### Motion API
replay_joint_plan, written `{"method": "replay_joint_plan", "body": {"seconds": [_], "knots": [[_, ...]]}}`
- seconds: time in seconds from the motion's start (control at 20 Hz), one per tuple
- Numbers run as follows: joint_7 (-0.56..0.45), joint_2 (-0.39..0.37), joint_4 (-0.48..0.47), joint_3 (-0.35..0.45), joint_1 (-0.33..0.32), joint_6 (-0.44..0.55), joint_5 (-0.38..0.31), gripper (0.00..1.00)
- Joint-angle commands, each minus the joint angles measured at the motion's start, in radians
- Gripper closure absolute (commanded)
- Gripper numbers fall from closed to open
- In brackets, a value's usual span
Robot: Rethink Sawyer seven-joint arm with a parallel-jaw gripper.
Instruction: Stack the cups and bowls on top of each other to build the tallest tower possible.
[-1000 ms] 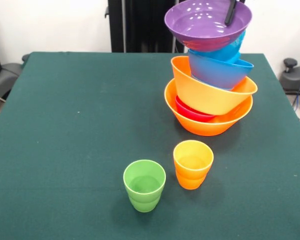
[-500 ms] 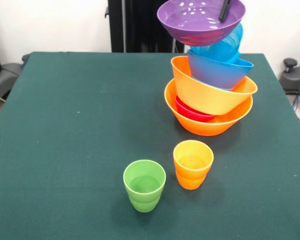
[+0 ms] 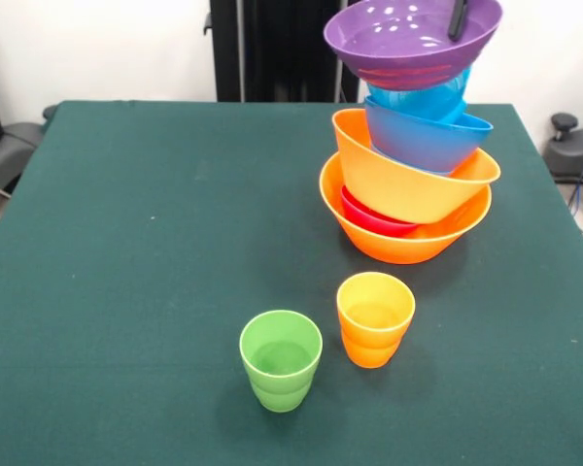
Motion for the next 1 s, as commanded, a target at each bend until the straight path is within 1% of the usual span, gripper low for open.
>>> {"method": "replay_joint_plan", "body": {"seconds": [0.05, 0.35, 0.6, 0.9, 1.0], "knots": [[0.053, 0.018, -0.059, 0.049, 0.002, -0.042, -0.011, 1.0], [0.034, 0.018, -0.041, 0.078, -0.024, -0.045, 0.026, 1.0], [0.038, 0.024, -0.037, 0.079, -0.03, -0.045, 0.029, 1.0], [0.073, 0.046, -0.031, 0.049, -0.025, -0.064, 0.01, 1.0], [0.076, 0.048, -0.036, 0.053, -0.027, -0.057, 0.02, 1.0]]}}
